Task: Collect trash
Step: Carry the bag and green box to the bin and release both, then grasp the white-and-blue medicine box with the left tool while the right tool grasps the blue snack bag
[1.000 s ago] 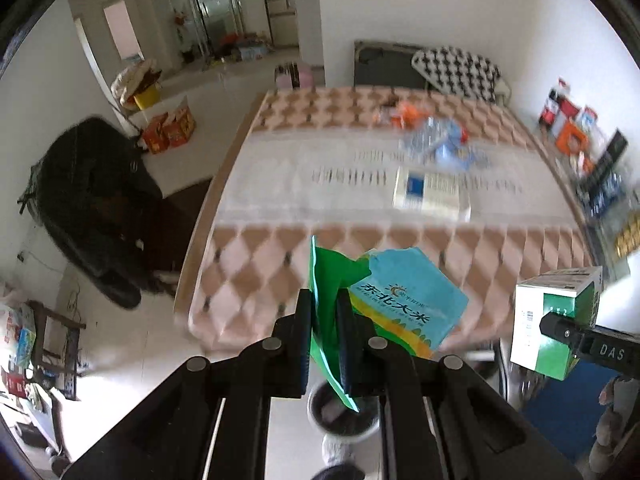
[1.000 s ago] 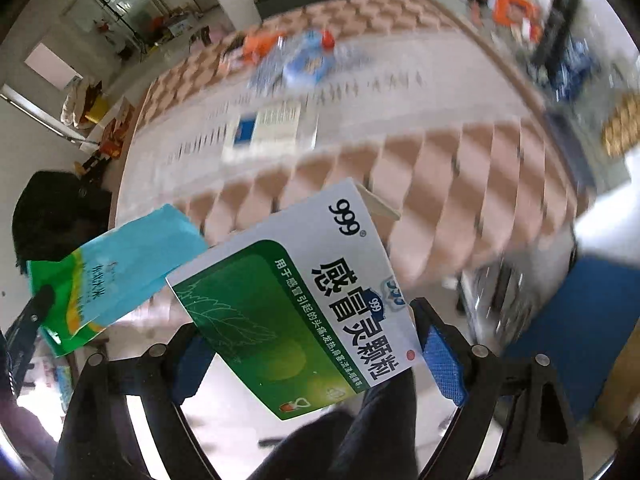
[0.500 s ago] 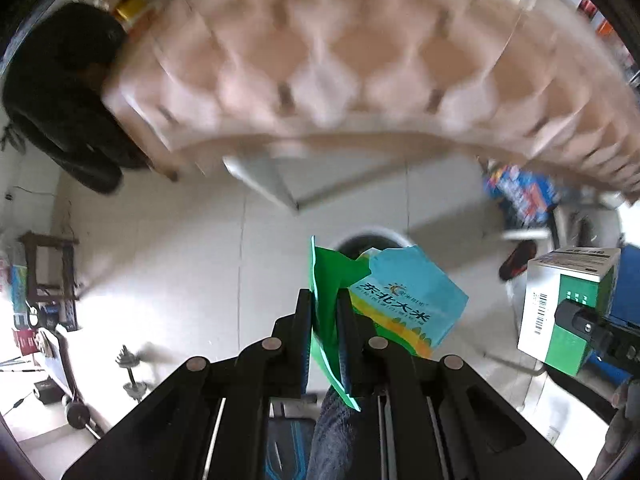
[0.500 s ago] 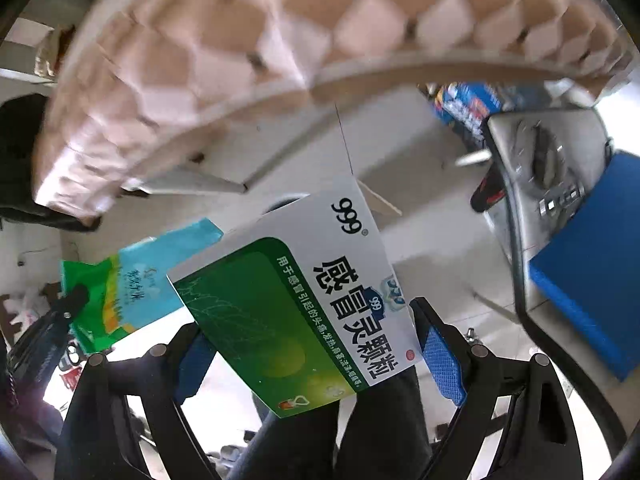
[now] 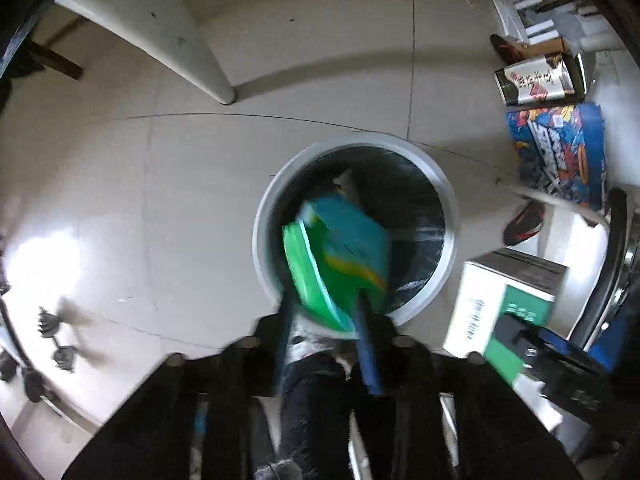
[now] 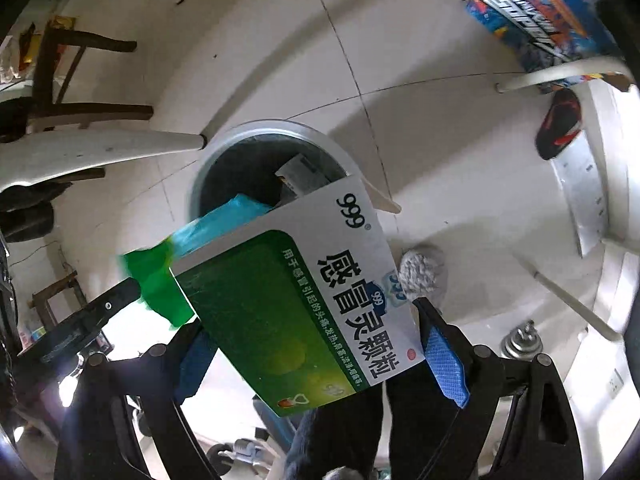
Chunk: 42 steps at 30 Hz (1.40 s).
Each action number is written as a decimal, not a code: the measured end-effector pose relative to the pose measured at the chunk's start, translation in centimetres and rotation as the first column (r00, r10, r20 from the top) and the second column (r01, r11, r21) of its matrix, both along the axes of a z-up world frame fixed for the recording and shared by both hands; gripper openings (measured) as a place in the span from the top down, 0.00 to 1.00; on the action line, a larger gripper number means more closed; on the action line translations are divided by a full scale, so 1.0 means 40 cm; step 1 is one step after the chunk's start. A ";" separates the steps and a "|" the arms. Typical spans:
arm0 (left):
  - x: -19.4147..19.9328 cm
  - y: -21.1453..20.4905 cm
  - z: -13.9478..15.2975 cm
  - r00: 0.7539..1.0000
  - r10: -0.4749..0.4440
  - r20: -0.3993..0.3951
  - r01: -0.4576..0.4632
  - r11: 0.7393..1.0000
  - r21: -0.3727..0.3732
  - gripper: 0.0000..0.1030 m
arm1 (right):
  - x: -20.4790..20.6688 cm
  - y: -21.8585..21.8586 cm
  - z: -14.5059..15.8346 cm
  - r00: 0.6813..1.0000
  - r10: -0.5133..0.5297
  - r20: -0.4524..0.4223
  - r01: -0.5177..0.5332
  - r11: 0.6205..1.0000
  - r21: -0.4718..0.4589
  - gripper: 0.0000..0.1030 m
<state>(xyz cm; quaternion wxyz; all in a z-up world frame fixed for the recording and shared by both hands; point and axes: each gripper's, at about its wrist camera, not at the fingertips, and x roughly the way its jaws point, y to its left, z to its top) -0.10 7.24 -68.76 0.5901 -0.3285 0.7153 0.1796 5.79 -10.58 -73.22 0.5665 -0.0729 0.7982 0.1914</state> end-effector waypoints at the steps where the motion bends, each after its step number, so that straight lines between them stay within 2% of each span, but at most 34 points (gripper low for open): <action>1: -0.005 0.004 -0.004 1.000 0.013 0.007 -0.013 1.000 0.003 0.31 | -0.005 0.006 -0.023 1.000 0.008 0.001 -0.008 1.000 0.008 0.08; 2: -0.014 0.006 -0.005 1.000 0.023 0.014 -0.023 1.000 0.006 0.24 | -0.005 0.009 -0.033 1.000 0.011 0.001 -0.011 1.000 0.016 0.06; 4: -0.029 0.012 -0.008 0.999 0.040 0.005 -0.040 0.999 0.019 0.19 | -0.008 0.018 -0.053 1.000 0.016 -0.010 -0.016 0.999 0.045 0.00; 5: -0.040 0.017 -0.013 0.999 0.045 -0.001 -0.045 0.999 0.022 0.16 | -0.010 0.022 -0.060 1.000 0.020 -0.018 -0.019 0.998 0.055 0.00; 6: -0.048 0.018 -0.014 0.999 0.045 -0.006 -0.045 0.998 0.034 0.07 | -0.008 0.024 -0.062 0.999 0.024 -0.022 -0.023 0.998 0.057 0.00; 7: -0.055 0.018 -0.005 0.999 0.038 -0.007 -0.038 0.997 0.064 0.03 | -0.015 0.031 -0.060 0.999 0.039 -0.014 -0.038 0.998 0.057 0.00; 13: -0.091 0.006 0.066 1.000 -0.006 -0.010 0.008 0.976 0.219 0.03 | -0.040 0.036 -0.013 0.987 0.153 0.043 -0.152 0.988 -0.040 0.00; 18: -0.116 -0.016 0.134 1.000 -0.027 0.000 0.026 0.972 0.234 0.03 | -0.052 0.023 0.061 0.971 0.219 0.101 -0.208 0.972 -0.109 0.00; 25: -0.123 -0.063 0.266 0.998 -0.054 0.019 0.048 0.969 0.242 0.03 | -0.069 0.010 0.244 0.957 0.244 0.159 -0.227 0.966 -0.120 0.00; 31: -0.144 -0.081 0.417 0.998 -0.048 0.045 0.036 0.970 0.240 0.03 | -0.078 -0.011 0.431 0.954 0.236 0.184 -0.219 0.970 -0.107 0.00; 42: -0.199 -0.095 0.773 0.990 -0.065 0.124 0.028 0.960 0.278 0.03 | -0.114 -0.017 0.838 0.946 0.224 0.233 -0.219 0.975 -0.048 0.00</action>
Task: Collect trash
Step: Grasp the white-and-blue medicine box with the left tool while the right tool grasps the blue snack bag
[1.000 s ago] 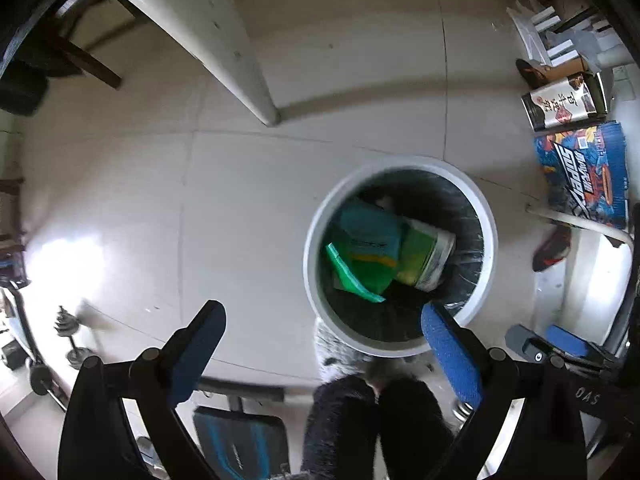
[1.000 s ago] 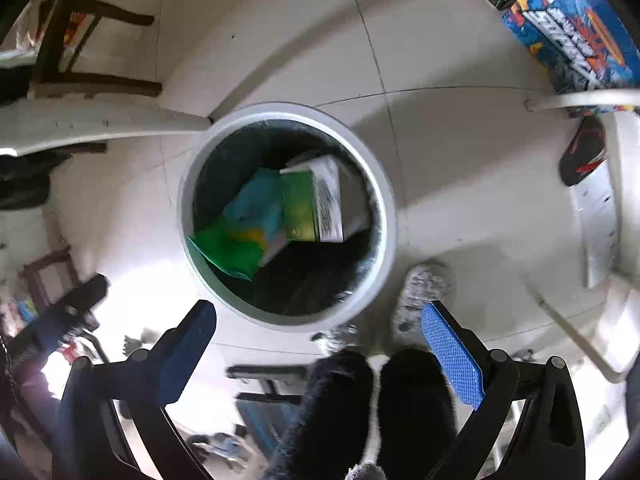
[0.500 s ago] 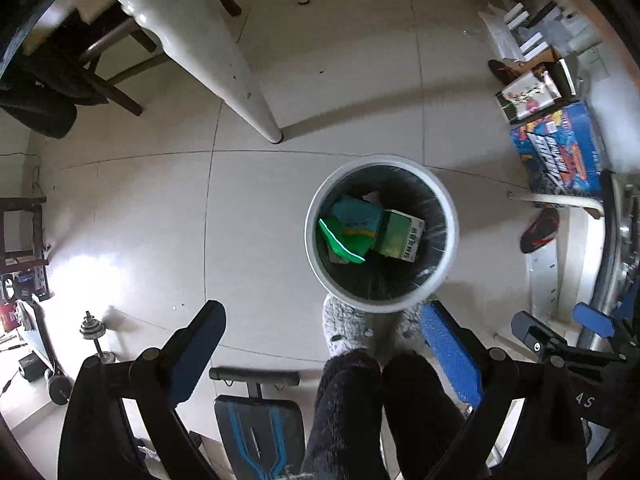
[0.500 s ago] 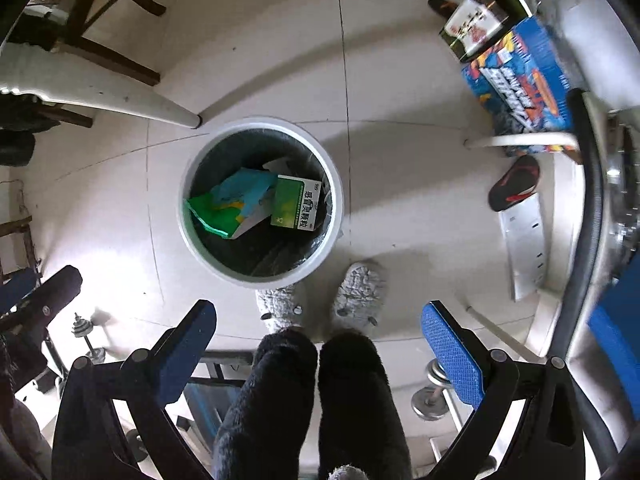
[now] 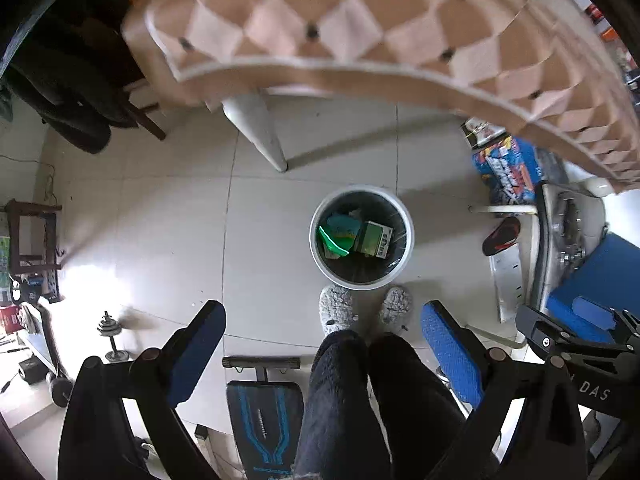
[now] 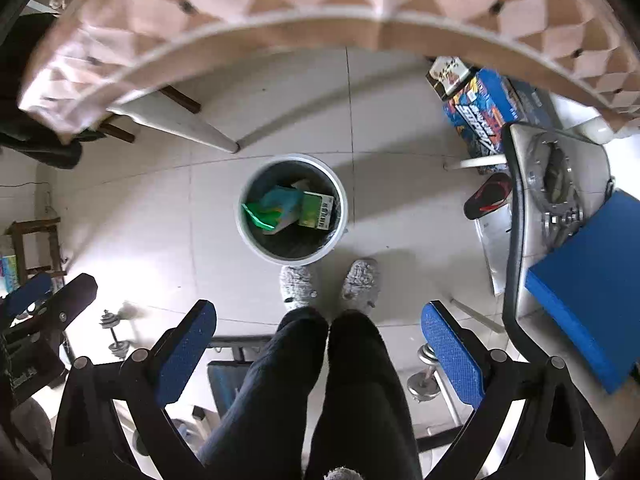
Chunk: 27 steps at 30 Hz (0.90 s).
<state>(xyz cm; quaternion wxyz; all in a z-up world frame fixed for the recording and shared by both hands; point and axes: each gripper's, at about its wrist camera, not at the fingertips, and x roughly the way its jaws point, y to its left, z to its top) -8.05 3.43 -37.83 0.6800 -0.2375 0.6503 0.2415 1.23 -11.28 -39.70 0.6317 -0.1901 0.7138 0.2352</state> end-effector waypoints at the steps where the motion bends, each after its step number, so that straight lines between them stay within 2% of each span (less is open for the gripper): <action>1: -0.002 0.002 0.035 1.000 -0.006 0.014 0.005 1.000 0.011 0.03 | -0.004 0.001 0.046 1.000 -0.006 0.002 0.006 1.000 0.010 0.00; 5: 0.002 0.015 0.144 0.998 -0.003 0.062 0.000 0.999 0.051 0.03 | 0.003 0.011 0.170 0.999 -0.048 0.001 0.048 0.996 0.069 0.00; 9: 0.036 0.048 0.232 0.995 0.019 0.094 -0.029 0.994 0.109 0.03 | 0.052 0.023 0.282 0.994 -0.111 0.020 0.107 0.983 0.147 0.00; 13: 0.116 0.086 0.290 0.991 0.016 0.136 -0.040 0.985 0.170 0.03 | 0.162 0.047 0.364 0.981 -0.189 0.046 0.176 0.963 0.205 0.00; 15: 0.172 0.103 0.309 0.989 0.012 0.149 -0.044 0.976 0.215 0.03 | 0.225 0.060 0.388 0.979 -0.193 0.066 0.175 0.961 0.215 0.00; 17: 0.249 0.127 0.312 0.987 0.022 0.162 -0.060 0.970 0.236 0.03 | 0.314 0.071 0.406 0.977 -0.197 0.085 0.175 0.960 0.221 0.00; 21: 0.392 0.179 0.282 0.985 0.082 0.149 -0.114 0.969 0.218 0.01 | 0.521 0.110 0.397 0.978 -0.150 0.143 0.124 0.977 0.176 0.00; 24: 0.517 0.223 0.243 0.978 0.169 0.121 -0.188 0.968 0.167 0.01 | 0.722 0.161 0.377 0.975 -0.126 0.182 0.102 0.985 0.136 0.00; 27: 0.651 0.268 0.202 0.964 0.251 0.082 -0.260 0.958 0.118 0.01 | 0.910 0.221 0.344 0.975 -0.124 0.184 0.102 0.987 0.124 0.00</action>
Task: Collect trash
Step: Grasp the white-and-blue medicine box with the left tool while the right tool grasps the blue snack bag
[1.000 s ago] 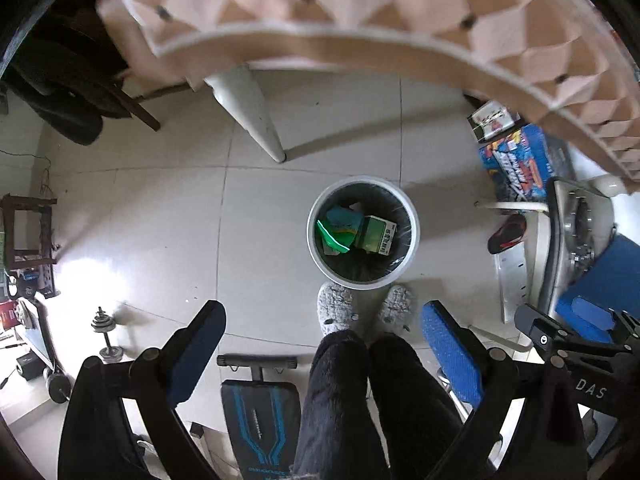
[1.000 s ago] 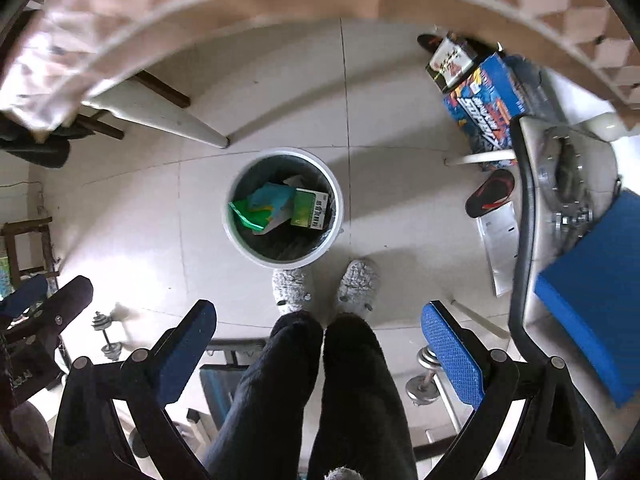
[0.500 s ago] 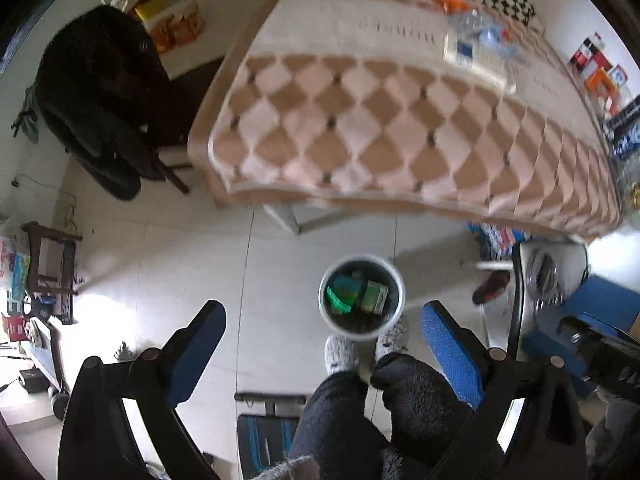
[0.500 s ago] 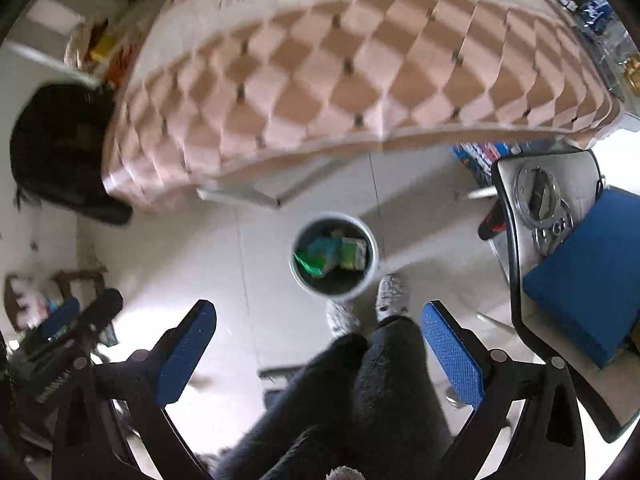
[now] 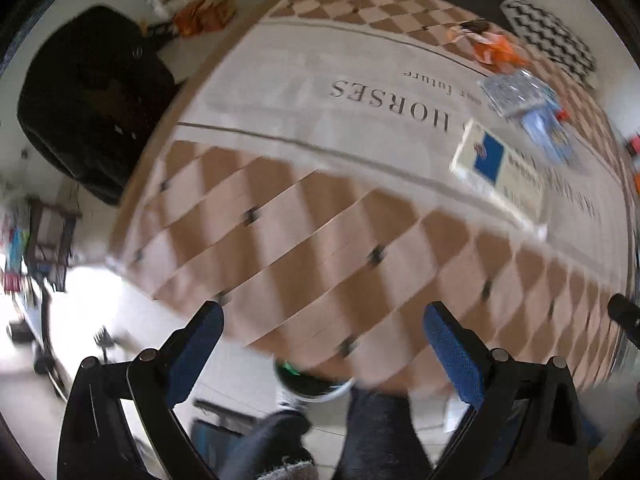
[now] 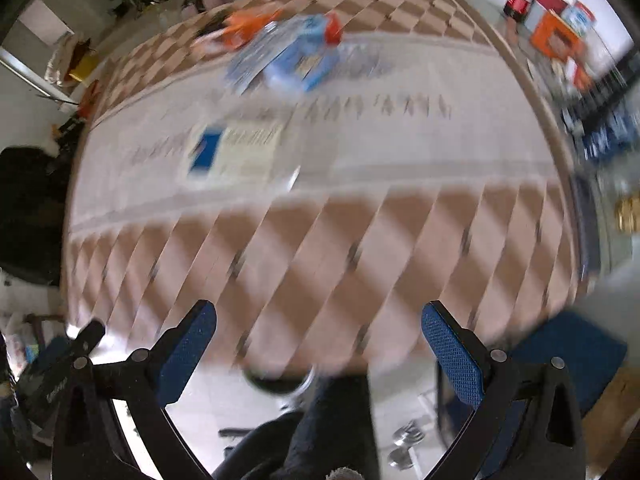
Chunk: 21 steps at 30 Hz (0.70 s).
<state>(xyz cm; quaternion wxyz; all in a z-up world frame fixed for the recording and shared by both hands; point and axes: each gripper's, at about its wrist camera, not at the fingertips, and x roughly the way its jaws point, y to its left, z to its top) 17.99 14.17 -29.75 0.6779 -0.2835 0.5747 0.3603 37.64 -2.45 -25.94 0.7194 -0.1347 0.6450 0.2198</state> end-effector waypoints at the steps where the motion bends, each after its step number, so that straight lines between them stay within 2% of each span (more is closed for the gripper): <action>1: 0.046 0.017 -0.016 1.000 0.022 -0.009 -0.022 1.000 -0.019 0.01 | 0.059 0.026 -0.014 1.000 0.009 0.000 -0.009 1.000 -0.004 0.00; 6: 0.204 0.088 -0.098 0.990 0.096 -0.100 -0.101 0.994 -0.046 0.01 | 0.288 0.209 -0.090 0.992 0.123 -0.001 -0.123 0.991 -0.052 0.00; 13: 0.254 0.161 -0.176 0.960 0.214 -0.181 -0.235 0.966 -0.105 0.01 | 0.408 0.395 -0.202 0.967 0.252 -0.038 -0.254 0.964 -0.084 0.02; 15: 0.252 0.168 -0.178 0.951 0.244 -0.188 -0.270 0.954 -0.127 0.01 | 0.423 0.426 -0.233 0.963 0.261 -0.068 -0.266 0.961 -0.081 0.16; 18: 0.263 0.165 -0.168 0.938 0.295 -0.179 -0.328 0.925 -0.192 0.01 | 0.437 0.430 -0.240 0.966 0.237 -0.098 -0.240 0.971 -0.011 0.35; 20: 0.275 0.148 -0.155 0.932 0.329 -0.152 -0.358 0.899 -0.253 0.01 | 0.442 0.418 -0.226 0.971 0.217 -0.100 -0.216 0.976 0.018 0.61; 21: 0.285 0.139 -0.150 0.931 0.336 -0.141 -0.363 0.890 -0.277 0.01 | 0.446 0.404 -0.216 0.973 0.200 -0.113 -0.197 0.980 0.037 0.65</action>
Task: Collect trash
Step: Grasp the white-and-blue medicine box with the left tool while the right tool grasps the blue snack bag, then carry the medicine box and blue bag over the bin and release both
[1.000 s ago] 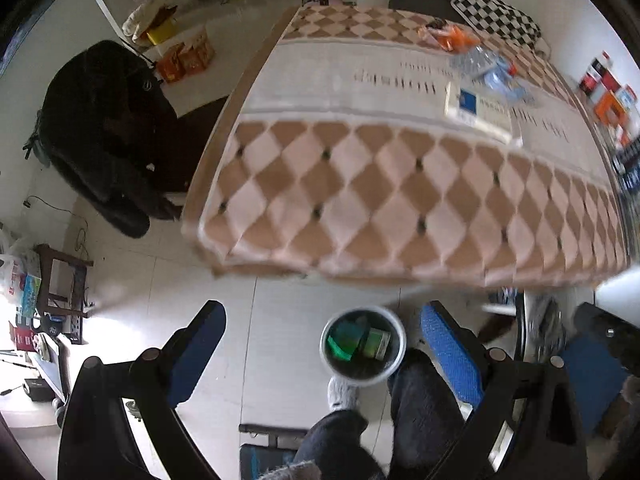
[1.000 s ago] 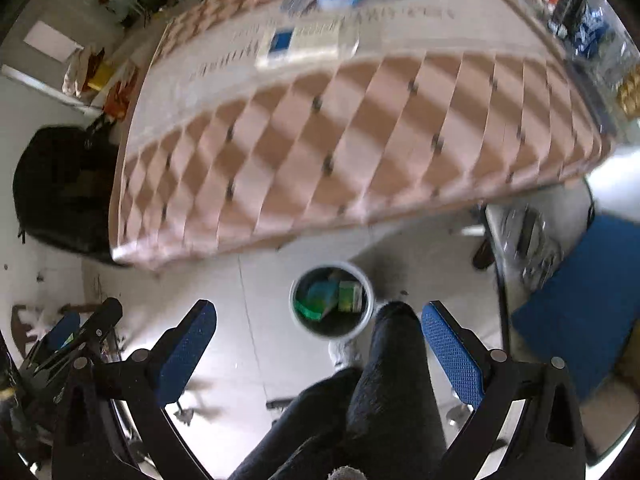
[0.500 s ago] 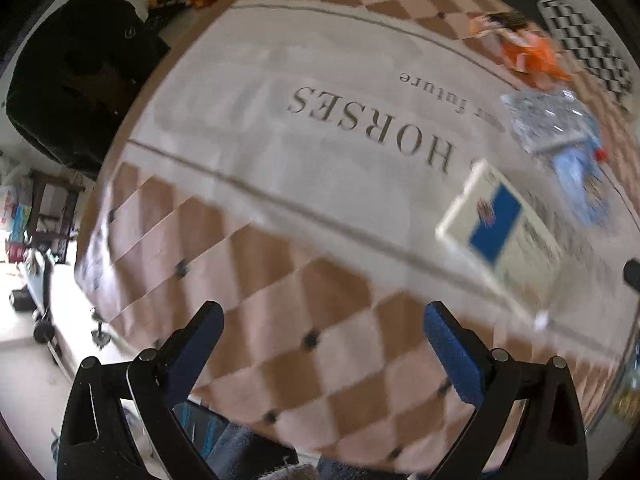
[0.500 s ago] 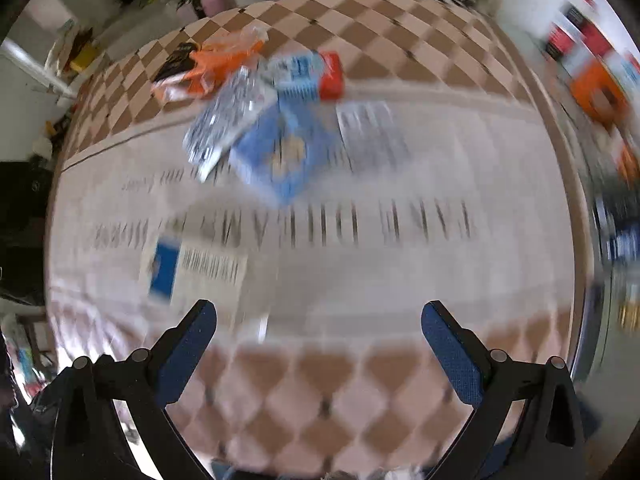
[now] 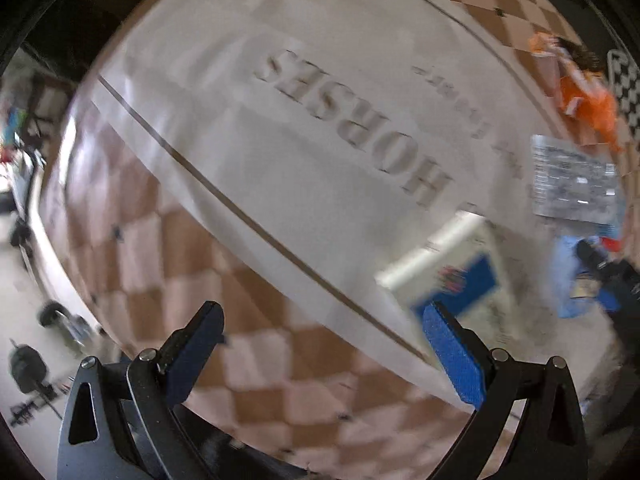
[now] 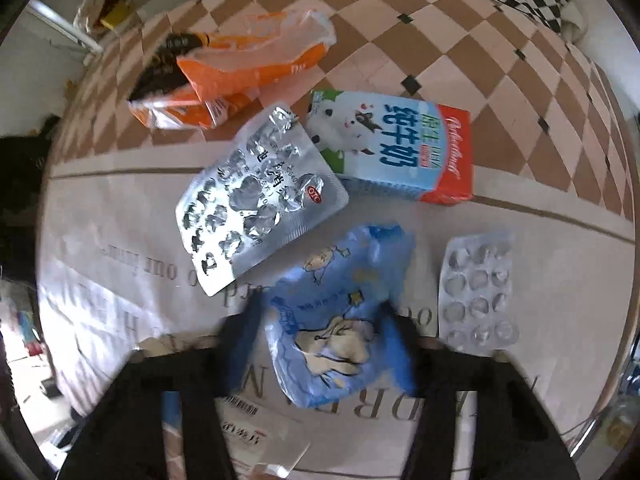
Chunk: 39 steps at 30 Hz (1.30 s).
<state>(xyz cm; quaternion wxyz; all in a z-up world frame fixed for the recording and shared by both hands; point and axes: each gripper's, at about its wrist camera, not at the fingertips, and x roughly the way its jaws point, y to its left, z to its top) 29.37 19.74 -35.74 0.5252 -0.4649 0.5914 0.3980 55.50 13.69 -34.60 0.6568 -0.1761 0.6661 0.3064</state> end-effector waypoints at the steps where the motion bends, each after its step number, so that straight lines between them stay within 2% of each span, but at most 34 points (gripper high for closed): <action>1: 0.012 -0.010 0.005 1.000 0.012 0.024 -0.011 1.000 -0.022 0.01 | 0.006 -0.008 0.007 1.000 -0.019 -0.017 0.019 1.000 0.009 0.73; 2: 0.024 -0.017 0.007 0.999 0.022 0.044 -0.020 0.999 -0.039 0.02 | 0.011 -0.023 0.015 0.999 -0.038 -0.027 0.038 0.999 0.018 0.77; 5: 0.068 -0.032 -0.001 0.993 0.062 0.099 -0.051 0.993 -0.108 0.02 | 0.033 -0.092 0.044 0.992 -0.116 -0.048 0.118 0.992 0.040 0.80; 8: 0.106 -0.039 -0.037 0.986 0.129 0.107 -0.109 0.979 -0.173 0.02 | 0.060 -0.150 0.067 0.980 -0.195 -0.047 0.197 0.979 0.045 0.80; 10: 0.120 -0.042 -0.068 0.984 0.154 0.086 -0.136 0.972 -0.190 0.02 | 0.072 -0.185 0.067 0.971 -0.236 -0.048 0.238 0.970 0.041 0.80; 12: 0.132 -0.039 -0.098 0.986 0.164 0.023 -0.157 0.970 -0.187 0.02 | 0.078 -0.232 0.060 0.962 -0.267 -0.051 0.269 0.963 0.026 0.80; 13: 0.135 -0.035 -0.104 0.985 0.175 0.010 -0.170 0.968 -0.183 0.05 | 0.078 -0.244 0.058 0.960 -0.276 -0.052 0.277 0.961 0.022 0.81; 14: 0.128 -0.037 -0.111 0.982 0.187 -0.016 -0.187 0.967 -0.170 0.10 | 0.078 -0.248 0.056 0.959 -0.280 -0.050 0.282 0.959 0.020 0.81; 15: 0.123 -0.041 -0.113 0.981 0.189 -0.041 -0.193 0.968 -0.158 0.19 | 0.077 -0.252 0.054 0.958 -0.282 -0.048 0.283 0.959 0.018 0.81; 17: 0.105 -0.052 -0.114 0.979 0.201 -0.032 -0.204 0.968 -0.149 0.20 | 0.080 -0.264 0.055 0.957 -0.288 -0.046 0.289 0.957 0.019 0.81; 22: 0.076 -0.081 -0.096 0.987 0.158 -0.028 -0.160 0.982 -0.101 0.21 | 0.071 -0.269 0.062 0.956 -0.290 -0.045 0.292 0.956 0.032 0.82; 24: 0.079 -0.065 -0.062 0.991 0.135 -0.011 -0.135 0.987 -0.089 0.21 | 0.067 -0.268 0.069 0.958 -0.284 -0.041 0.286 0.957 0.040 0.83; 27: 0.065 -0.062 -0.010 0.999 0.038 0.022 -0.038 0.999 -0.005 0.21 | 0.055 -0.267 0.088 0.962 -0.272 -0.035 0.274 0.960 0.059 0.84; 30: 0.054 -0.059 0.063 0.995 -0.091 0.042 0.085 0.989 0.119 0.21 | 0.033 -0.266 0.112 0.968 -0.251 -0.022 0.252 0.964 0.084 0.84; 34: 0.009 -0.062 0.150 0.973 -0.224 0.045 0.205 0.944 0.258 0.21 | -0.027 -0.268 0.145 0.975 -0.221 -0.019 0.221 0.969 0.114 0.85; 39: -0.068 -0.062 0.245 0.947 -0.318 0.047 0.278 0.885 0.374 0.21 | -0.128 -0.287 0.190 0.981 -0.194 -0.017 0.194 0.970 0.145 0.86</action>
